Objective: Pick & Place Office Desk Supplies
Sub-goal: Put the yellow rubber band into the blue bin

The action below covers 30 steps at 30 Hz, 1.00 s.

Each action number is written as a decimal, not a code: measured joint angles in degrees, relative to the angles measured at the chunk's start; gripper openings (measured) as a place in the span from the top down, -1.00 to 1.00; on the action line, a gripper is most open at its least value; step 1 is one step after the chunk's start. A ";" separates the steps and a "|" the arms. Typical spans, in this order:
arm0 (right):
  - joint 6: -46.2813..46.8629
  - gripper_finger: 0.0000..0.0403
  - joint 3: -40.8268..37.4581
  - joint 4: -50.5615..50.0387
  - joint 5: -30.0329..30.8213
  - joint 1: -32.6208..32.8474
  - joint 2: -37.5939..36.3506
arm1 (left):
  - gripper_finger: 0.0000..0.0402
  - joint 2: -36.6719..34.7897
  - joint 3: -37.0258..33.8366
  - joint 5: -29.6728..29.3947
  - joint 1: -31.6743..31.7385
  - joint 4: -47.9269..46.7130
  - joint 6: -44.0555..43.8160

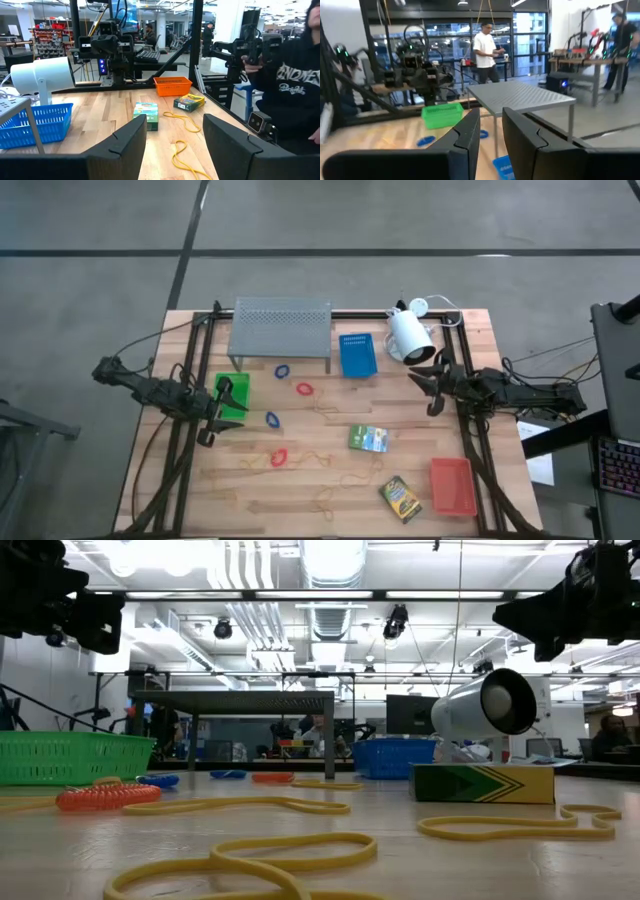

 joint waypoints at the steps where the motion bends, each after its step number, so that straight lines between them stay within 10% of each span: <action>1: 1.46 0.61 0.02 0.03 0.07 -0.02 0.00 | 0.00 -0.01 0.00 -0.01 0.00 0.00 0.01; 30: -0.62 0.61 0.02 -1.50 -8.91 -0.02 8.70 | 0.00 0.02 0.00 -0.01 0.00 0.00 0.00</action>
